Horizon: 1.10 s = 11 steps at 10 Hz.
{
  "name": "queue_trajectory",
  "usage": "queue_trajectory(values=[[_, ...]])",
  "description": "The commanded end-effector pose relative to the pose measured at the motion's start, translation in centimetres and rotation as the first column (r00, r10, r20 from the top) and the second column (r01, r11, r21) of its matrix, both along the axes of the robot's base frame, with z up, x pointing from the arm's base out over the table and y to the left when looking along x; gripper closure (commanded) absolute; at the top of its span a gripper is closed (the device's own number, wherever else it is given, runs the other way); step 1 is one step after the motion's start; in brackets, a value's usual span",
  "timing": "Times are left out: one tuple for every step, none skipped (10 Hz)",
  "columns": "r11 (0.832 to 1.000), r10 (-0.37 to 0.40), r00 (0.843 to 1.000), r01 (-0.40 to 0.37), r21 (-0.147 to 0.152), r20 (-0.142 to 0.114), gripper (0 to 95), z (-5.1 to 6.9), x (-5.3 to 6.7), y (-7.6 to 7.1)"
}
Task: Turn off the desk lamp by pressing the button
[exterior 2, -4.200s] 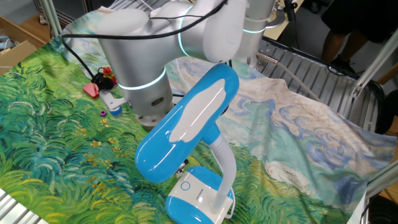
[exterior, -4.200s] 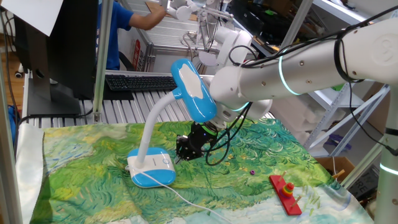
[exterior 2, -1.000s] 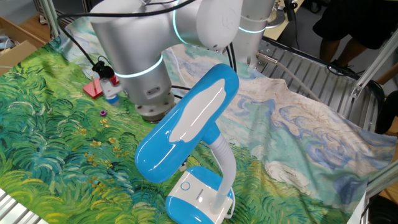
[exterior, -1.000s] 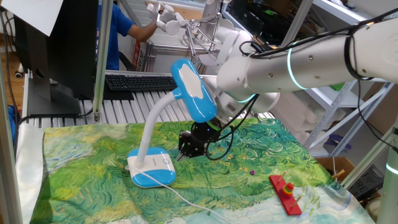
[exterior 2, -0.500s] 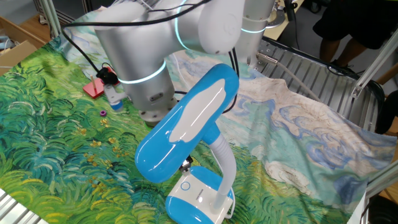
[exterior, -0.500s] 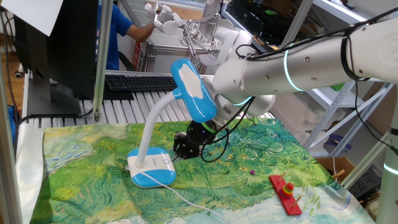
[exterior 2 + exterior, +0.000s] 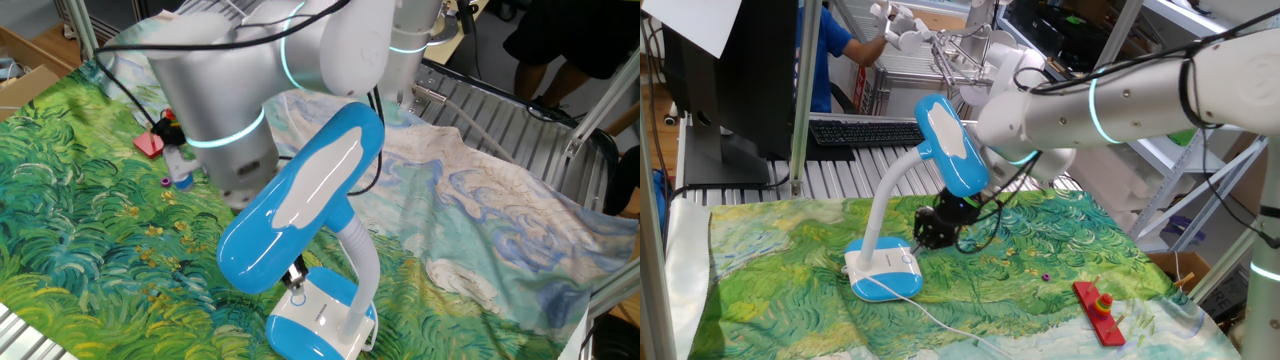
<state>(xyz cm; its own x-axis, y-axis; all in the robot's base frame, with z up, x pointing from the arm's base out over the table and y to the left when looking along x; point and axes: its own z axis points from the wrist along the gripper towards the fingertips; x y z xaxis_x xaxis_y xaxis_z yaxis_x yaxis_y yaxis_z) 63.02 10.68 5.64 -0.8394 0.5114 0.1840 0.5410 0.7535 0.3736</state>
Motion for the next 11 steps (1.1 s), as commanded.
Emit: queue_trajectory(values=[[1.000, -0.003, 1.000, 0.003, -0.005, 0.016, 95.0, -0.3, 0.2, 0.2], [1.000, -0.006, 1.000, 0.006, -0.004, 0.024, 95.0, -0.7, 0.4, 0.3], [1.000, -0.007, 1.000, 0.008, -0.003, 0.029, 95.0, -1.0, 0.6, 0.3], [1.000, -0.009, 0.999, 0.009, -0.001, 0.031, 95.0, -1.2, 0.8, 0.3], [1.000, -0.010, 1.000, 0.010, 0.000, 0.029, 95.0, -1.2, 1.0, 0.2], [1.000, -0.008, 1.000, 0.008, 0.001, 0.021, 95.0, -0.9, 1.2, 0.0], [1.000, -0.005, 1.000, 0.005, -0.002, 0.016, 95.0, -0.6, 1.3, -0.2], [1.000, 0.014, 1.000, -0.014, -0.027, 0.013, 95.0, 0.0, 1.2, -0.5], [0.999, 0.027, 1.000, -0.027, -0.042, 0.010, 95.0, 0.5, 1.1, -0.8], [0.996, 0.059, 0.998, -0.058, -0.066, 0.005, 95.0, 1.6, 0.8, -1.6], [0.994, 0.076, 0.997, -0.075, -0.075, 0.005, 95.0, 2.6, 0.6, -2.4]])
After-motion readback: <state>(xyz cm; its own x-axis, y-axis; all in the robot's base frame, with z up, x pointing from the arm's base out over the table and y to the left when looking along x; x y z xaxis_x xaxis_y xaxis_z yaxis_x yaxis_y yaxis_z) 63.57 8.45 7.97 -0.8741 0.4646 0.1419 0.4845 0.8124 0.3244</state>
